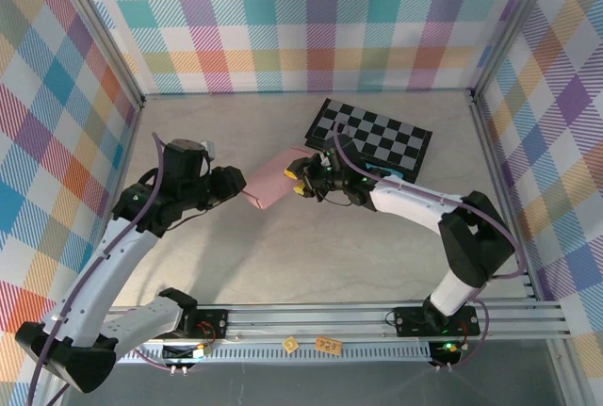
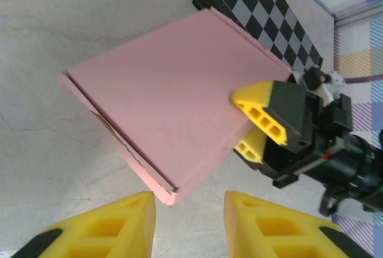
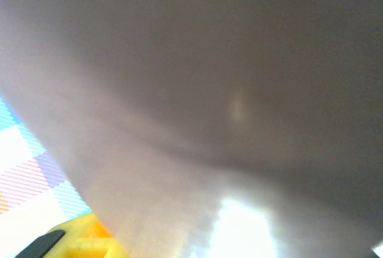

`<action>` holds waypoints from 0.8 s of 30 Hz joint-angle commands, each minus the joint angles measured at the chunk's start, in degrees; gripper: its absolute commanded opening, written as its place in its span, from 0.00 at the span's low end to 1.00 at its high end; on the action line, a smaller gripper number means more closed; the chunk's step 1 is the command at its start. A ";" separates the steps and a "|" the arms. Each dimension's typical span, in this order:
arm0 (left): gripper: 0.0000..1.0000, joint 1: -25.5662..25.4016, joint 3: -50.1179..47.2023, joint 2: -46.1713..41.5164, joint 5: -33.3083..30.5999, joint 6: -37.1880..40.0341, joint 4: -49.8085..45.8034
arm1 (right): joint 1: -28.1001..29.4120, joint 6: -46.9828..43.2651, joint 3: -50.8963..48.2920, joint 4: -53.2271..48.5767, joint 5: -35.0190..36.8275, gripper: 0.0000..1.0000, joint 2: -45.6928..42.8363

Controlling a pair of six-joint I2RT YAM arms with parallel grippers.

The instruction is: Fold the paper box

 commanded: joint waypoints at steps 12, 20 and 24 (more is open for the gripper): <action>0.33 0.34 -1.49 -4.45 -0.37 -1.76 -1.18 | -0.68 -2.46 -5.60 36.56 -8.45 0.37 15.85; 0.32 0.34 -2.47 -5.03 0.36 -2.88 0.03 | -1.46 -4.93 -11.08 42.12 -6.51 0.42 19.94; 0.32 0.34 -3.13 -4.82 0.78 -3.26 0.93 | -1.46 -3.46 -13.25 42.31 -6.25 0.54 22.02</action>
